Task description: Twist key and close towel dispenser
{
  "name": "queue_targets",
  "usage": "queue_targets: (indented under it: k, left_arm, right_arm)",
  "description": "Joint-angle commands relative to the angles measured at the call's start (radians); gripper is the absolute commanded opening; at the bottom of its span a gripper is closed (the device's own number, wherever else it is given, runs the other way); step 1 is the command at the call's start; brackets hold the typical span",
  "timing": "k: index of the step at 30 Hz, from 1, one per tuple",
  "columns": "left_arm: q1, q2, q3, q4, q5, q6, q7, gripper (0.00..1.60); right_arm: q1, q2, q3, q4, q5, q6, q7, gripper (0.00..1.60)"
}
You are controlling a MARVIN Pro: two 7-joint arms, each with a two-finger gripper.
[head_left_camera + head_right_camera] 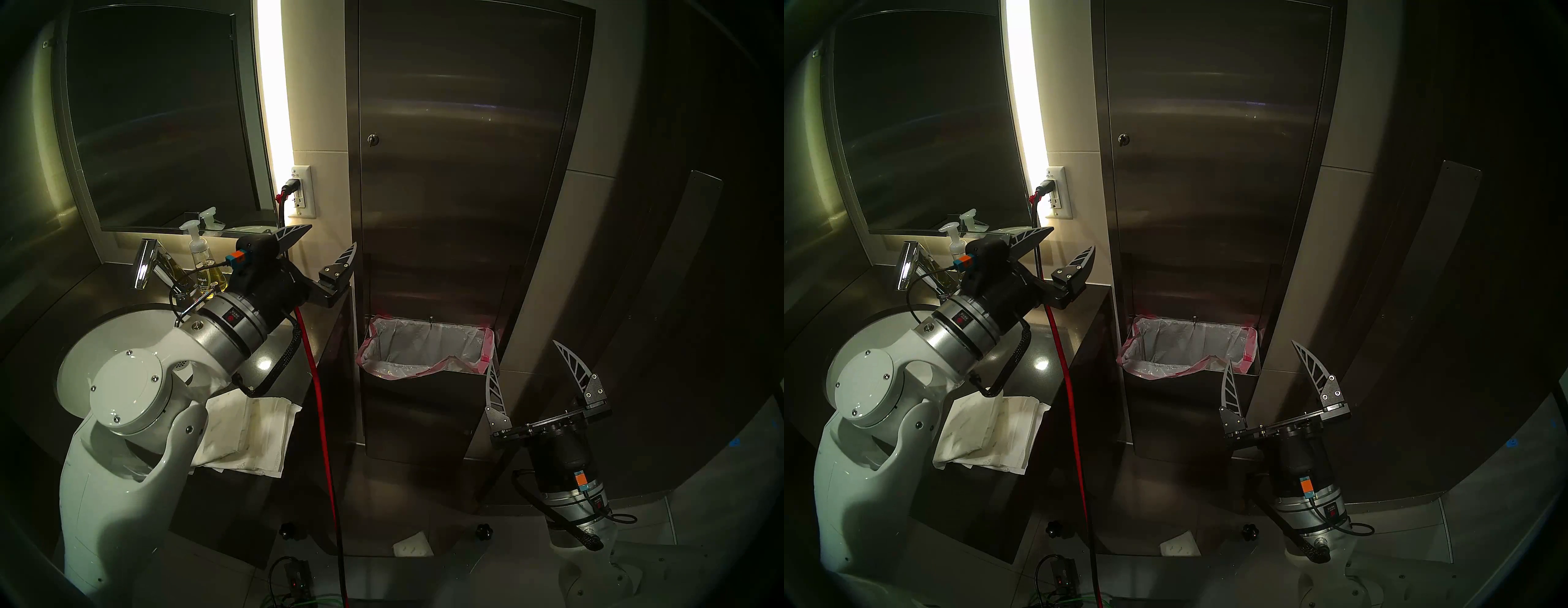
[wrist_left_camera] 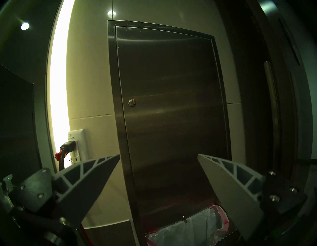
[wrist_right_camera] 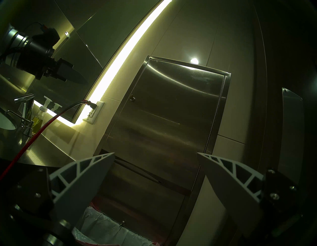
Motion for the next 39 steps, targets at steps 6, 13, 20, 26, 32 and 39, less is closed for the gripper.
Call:
queue_targets:
  k: [6,13,20,26,32,39]
  left_arm:
    - [-0.17,0.003,0.039,0.011,-0.042,0.097,0.04,1.6]
    - [-0.246,-0.016,0.074,0.06,-0.042,0.168,0.083,1.6]
    - [-0.319,-0.04,0.103,0.095,-0.034,0.216,0.113,1.6]
    - [-0.379,-0.063,0.121,0.116,-0.024,0.246,0.133,1.6]
    - [-0.434,-0.091,0.147,0.145,-0.005,0.276,0.148,1.6]
    - [-0.48,-0.121,0.17,0.173,0.019,0.307,0.161,1.6]
  right_arm:
    - [0.004,0.0,0.003,-0.011,-0.006,0.003,-0.001,1.6]
    - [0.004,0.0,0.003,-0.01,-0.005,0.002,-0.001,1.6]
    - [0.004,0.0,0.003,-0.01,-0.005,0.002,-0.001,1.6]
    - [0.005,0.0,0.002,-0.01,-0.005,0.002,-0.001,1.6]
    - [0.005,0.001,0.002,-0.01,-0.005,0.002,-0.001,1.6]
    - [0.005,0.001,0.002,-0.01,-0.005,0.002,-0.001,1.6]
